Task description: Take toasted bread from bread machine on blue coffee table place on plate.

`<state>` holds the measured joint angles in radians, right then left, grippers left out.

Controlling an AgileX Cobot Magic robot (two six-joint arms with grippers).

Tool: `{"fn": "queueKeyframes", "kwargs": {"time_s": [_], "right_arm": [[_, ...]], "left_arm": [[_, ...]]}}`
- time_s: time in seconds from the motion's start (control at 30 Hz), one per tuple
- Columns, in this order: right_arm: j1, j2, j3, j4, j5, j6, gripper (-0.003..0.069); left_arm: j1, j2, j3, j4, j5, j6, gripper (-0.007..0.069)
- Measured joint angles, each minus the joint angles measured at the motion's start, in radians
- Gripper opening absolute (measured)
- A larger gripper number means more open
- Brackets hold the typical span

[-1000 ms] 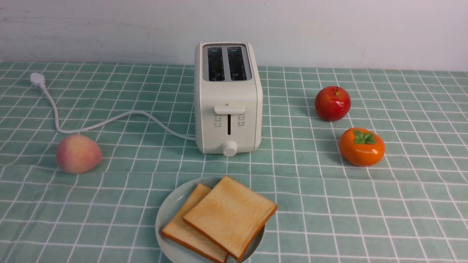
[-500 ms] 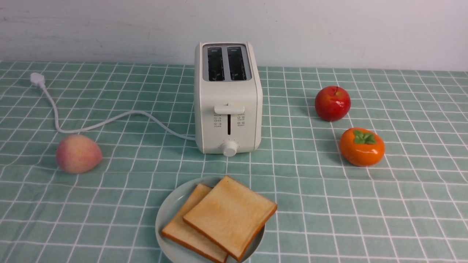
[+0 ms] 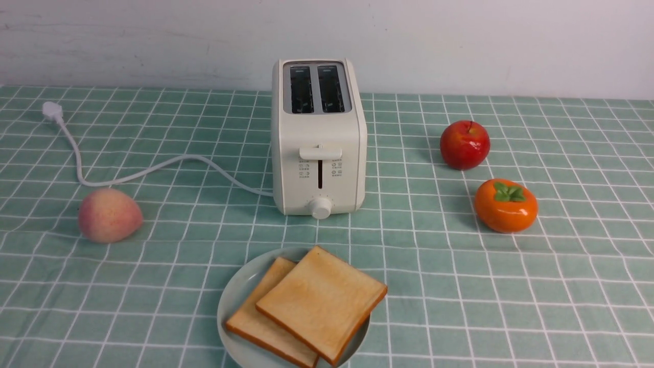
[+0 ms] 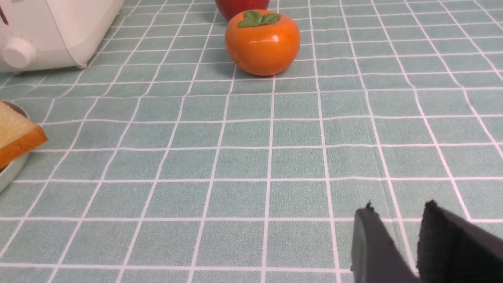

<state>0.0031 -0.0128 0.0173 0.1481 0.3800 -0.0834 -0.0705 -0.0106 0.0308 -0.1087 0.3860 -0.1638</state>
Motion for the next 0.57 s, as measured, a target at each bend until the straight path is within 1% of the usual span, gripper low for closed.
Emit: {"fn": "queueKeyframes", "kwargs": {"time_s": [0.57], "right_arm": [[0.000, 0.000, 0.000, 0.000, 0.000, 0.003, 0.0213]], "left_arm": [[0.000, 0.000, 0.000, 0.000, 0.000, 0.000, 0.0107]]}}
